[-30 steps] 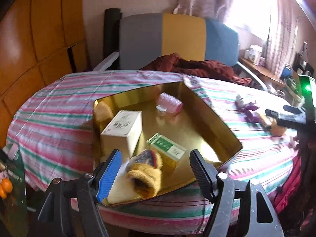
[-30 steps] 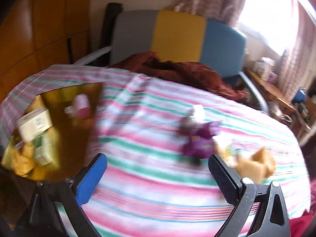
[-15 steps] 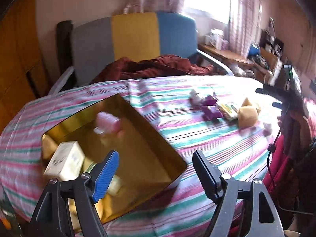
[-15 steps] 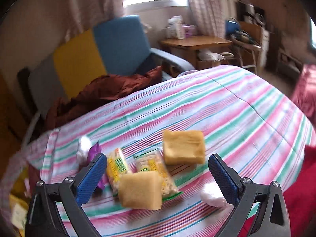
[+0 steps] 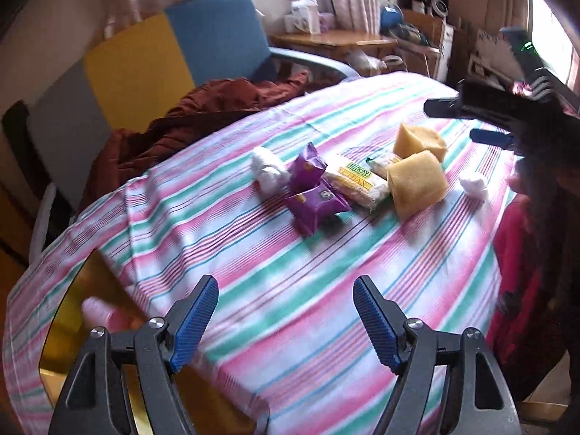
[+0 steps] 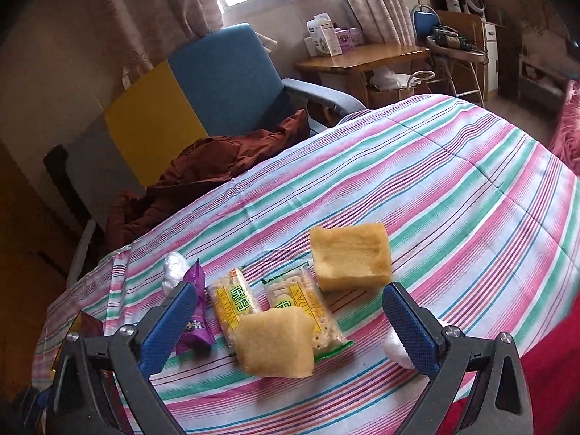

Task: Organize objects
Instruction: 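Move both tools toward the purple snack packets and yellow sponges, then grasp a purple snack packet with the left gripper while the right gripper grasps a yellow sponge, then carry the packet and sponge into the gold tray and open both grippers, then move both tools back toward the WEIDAN bags and remaining sponge, then grasp a clear WEIDAN snack bag with the left gripper, then grasp the yellow sponge with the right gripper while the left gripper holds the bag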

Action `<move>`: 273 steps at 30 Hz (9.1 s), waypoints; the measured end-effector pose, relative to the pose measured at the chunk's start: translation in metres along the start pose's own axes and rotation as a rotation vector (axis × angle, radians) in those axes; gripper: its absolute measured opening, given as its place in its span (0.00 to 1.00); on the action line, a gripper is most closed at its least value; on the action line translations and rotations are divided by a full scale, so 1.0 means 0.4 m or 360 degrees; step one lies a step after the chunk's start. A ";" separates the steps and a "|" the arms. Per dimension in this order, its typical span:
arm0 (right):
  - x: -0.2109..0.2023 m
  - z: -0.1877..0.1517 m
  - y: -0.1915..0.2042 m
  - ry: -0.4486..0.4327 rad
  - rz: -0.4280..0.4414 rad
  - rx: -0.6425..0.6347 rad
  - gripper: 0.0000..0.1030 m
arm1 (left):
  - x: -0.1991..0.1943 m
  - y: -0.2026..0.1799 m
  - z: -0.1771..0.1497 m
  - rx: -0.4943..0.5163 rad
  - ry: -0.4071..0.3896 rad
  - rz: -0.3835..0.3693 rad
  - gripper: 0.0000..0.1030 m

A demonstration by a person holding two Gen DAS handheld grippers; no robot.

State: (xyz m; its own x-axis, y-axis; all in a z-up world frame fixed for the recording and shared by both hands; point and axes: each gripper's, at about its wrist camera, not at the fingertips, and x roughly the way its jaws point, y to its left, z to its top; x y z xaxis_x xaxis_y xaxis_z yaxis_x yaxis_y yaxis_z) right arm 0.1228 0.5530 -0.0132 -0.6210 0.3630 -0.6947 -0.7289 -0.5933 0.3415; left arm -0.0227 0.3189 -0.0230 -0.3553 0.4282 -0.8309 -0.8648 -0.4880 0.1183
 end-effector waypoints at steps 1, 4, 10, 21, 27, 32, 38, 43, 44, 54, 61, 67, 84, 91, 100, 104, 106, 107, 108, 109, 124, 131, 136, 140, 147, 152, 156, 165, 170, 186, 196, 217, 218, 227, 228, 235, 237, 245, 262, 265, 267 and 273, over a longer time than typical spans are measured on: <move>-0.001 0.000 -0.002 0.0002 0.0009 0.0005 1.00 | 0.020 -0.004 0.014 0.0012 0.0026 -0.0022 0.76; 0.000 0.003 -0.010 0.0012 0.0028 0.0031 1.00 | 0.070 -0.017 0.042 0.0076 0.0075 -0.0036 0.76; 0.003 0.007 -0.022 0.0033 0.0088 0.0074 1.00 | 0.165 -0.052 0.095 0.0290 0.0154 -0.0090 0.76; 0.001 0.017 -0.044 0.0028 0.0125 0.0137 1.00 | 0.296 -0.072 0.179 0.0504 0.0260 -0.0184 0.55; 0.005 0.018 -0.056 0.0039 0.0149 0.0183 1.00 | 0.343 -0.082 0.182 0.0526 0.0313 -0.0226 0.50; 0.005 0.022 -0.078 0.0030 0.0134 0.0243 1.00 | 0.331 -0.096 0.165 0.0473 0.0303 -0.0236 0.42; 0.045 0.010 -0.045 0.0183 0.0174 0.0144 1.00 | 0.280 -0.109 0.112 0.0320 0.0266 -0.0274 0.41; 0.116 -0.044 0.044 0.0445 0.0126 -0.0160 1.00 | 0.232 -0.098 0.057 0.0139 0.0248 -0.0283 0.41; 0.129 -0.053 0.053 0.0488 0.0100 -0.0201 1.00 | 0.221 -0.097 0.043 0.0101 0.0247 -0.0289 0.41; 0.173 -0.094 0.078 0.0595 -0.0099 -0.0423 0.52 | 0.137 -0.070 -0.047 -0.0130 0.0182 -0.0337 0.41; 0.136 -0.076 0.080 0.0475 -0.0005 -0.0381 0.51 | 0.037 -0.014 -0.091 -0.0283 0.0054 -0.0348 0.41; 0.100 -0.062 0.092 0.0349 0.0042 -0.0374 0.51 | -0.053 0.052 -0.137 -0.0413 -0.0057 -0.0296 0.41; -0.069 -0.231 0.454 0.0366 0.0650 -0.0896 0.51 | -0.134 0.428 -0.299 -0.0967 -0.0124 0.0069 0.41; -0.115 -0.412 0.676 0.0500 0.0866 -0.1176 0.54 | -0.145 0.515 -0.289 -0.1080 -0.0220 0.0002 0.56; -0.065 -0.550 0.742 0.0678 0.0778 -0.1284 0.79 | -0.181 0.539 -0.393 -0.1254 -0.0233 0.0001 0.64; -0.068 -0.559 0.727 0.0678 0.0724 -0.1264 0.86 | -0.207 0.521 -0.443 -0.1274 -0.0225 0.0101 0.64; -0.072 -0.552 0.719 0.0654 0.0698 -0.1262 0.95 | -0.224 0.505 -0.460 -0.1260 -0.0233 0.0163 0.64; -0.078 -0.550 0.717 0.0630 0.0683 -0.1265 0.98 | -0.234 0.495 -0.466 -0.1248 -0.0241 0.0207 0.64; -0.084 -0.549 0.717 0.0601 0.0668 -0.1268 1.00 | -0.245 0.483 -0.472 -0.1230 -0.0251 0.0259 0.64; -0.090 -0.548 0.717 0.0575 0.0658 -0.1269 1.00 | -0.252 0.477 -0.476 -0.1217 -0.0258 0.0288 0.64; -0.156 -0.565 0.718 0.0214 0.0483 -0.1329 1.00 | -0.286 0.415 -0.528 -0.1159 -0.0246 0.0549 0.64; -0.151 -0.550 0.707 0.0182 0.0447 -0.1279 1.00 | -0.281 0.384 -0.518 -0.1091 -0.0233 0.0561 0.64; -0.153 -0.550 0.698 0.0155 0.0437 -0.1279 1.00 | -0.283 0.364 -0.500 -0.1037 -0.0241 0.0570 0.64; -0.151 -0.547 0.690 0.0147 0.0430 -0.1265 1.00 | -0.280 0.353 -0.494 -0.1019 -0.0232 0.0567 0.64; -0.144 -0.537 0.672 0.0113 0.0384 -0.1240 1.00 | -0.269 0.333 -0.484 -0.0981 -0.0206 0.0565 0.64; -0.147 -0.525 0.657 0.0050 0.0369 -0.1214 1.00 | -0.258 0.315 -0.475 -0.0943 -0.0181 0.0559 0.64; -0.141 -0.510 0.642 0.0051 0.0368 -0.1191 1.00 | -0.252 0.307 -0.475 -0.0927 -0.0168 0.0536 0.65; -0.109 -0.473 0.584 0.0077 0.0259 -0.1172 1.00 | -0.242 0.307 -0.475 -0.0935 -0.0168 0.0481 0.69; -0.090 -0.433 0.532 0.0096 0.0203 -0.1147 1.00 | -0.239 0.298 -0.469 -0.0908 -0.0165 0.0436 0.69; -0.030 -0.056 0.095 -0.0049 -0.0266 -0.0416 1.00 | -0.251 0.218 -0.323 -0.0663 -0.0253 0.0292 0.69; -0.058 -0.013 -0.043 -0.0094 -0.0129 0.0068 1.00 | -0.156 0.056 -0.090 -0.0375 -0.0201 0.0002 0.69; -0.023 -0.008 -0.091 0.0006 0.0113 0.0243 1.00 | 0.340 -0.102 0.241 -0.0581 0.0275 -0.0232 0.68; -0.024 -0.008 -0.094 0.0005 0.0124 0.0255 1.00 | 0.355 -0.101 0.249 -0.0607 0.0283 -0.0239 0.69; -0.015 -0.011 -0.100 0.0043 0.0196 0.0299 1.00 | 0.441 -0.120 0.281 -0.0583 0.0307 -0.0132 0.69; -0.014 -0.011 -0.101 0.0043 0.0196 0.0305 1.00 | 0.439 -0.129 0.279 -0.0545 0.0308 -0.0121 0.69; -0.012 -0.012 -0.098 0.0054 0.0191 0.0286 1.00 | 0.386 -0.150 0.220 -0.0349 0.0311 -0.0183 0.47; -0.012 -0.012 -0.100 0.0054 0.0176 0.0289 1.00 | 0.357 -0.156 0.184 -0.0285 0.0304 -0.0191 0.47; -0.017 -0.012 -0.117 0.0039 0.0148 0.0335 1.00 | 0.244 -0.143 0.015 -0.0251 0.0218 -0.0214 0.47; -0.021 0.009 -0.143 0.0051 0.0007 0.0416 1.00 | 0.212 -0.117 -0.048 -0.0268 0.0110 -0.0289 0.47; 0.011 0.040 -0.100 0.0135 -0.0125 0.0199 1.00 | 0.214 -0.111 -0.050 -0.0288 0.0106 -0.0310 0.47; 0.054 0.059 -0.077 0.0235 -0.0230 0.0047 1.00 | 0.212 -0.107 -0.054 -0.0304 0.0105 -0.0324 0.47; 0.183 0.088 -0.076 0.0401 -0.0404 -0.0109 1.00 | 0.213 -0.099 -0.057 -0.0340 0.0092 -0.0353 0.47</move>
State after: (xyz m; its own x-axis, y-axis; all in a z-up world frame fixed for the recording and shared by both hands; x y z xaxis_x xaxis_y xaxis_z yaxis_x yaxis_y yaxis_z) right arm 0.0894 0.6229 -0.0524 -0.3260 0.3217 -0.8889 -0.8246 -0.5567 0.1010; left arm -0.0107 0.3573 -0.1109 -0.1405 0.5012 -0.8538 -0.8227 -0.5389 -0.1809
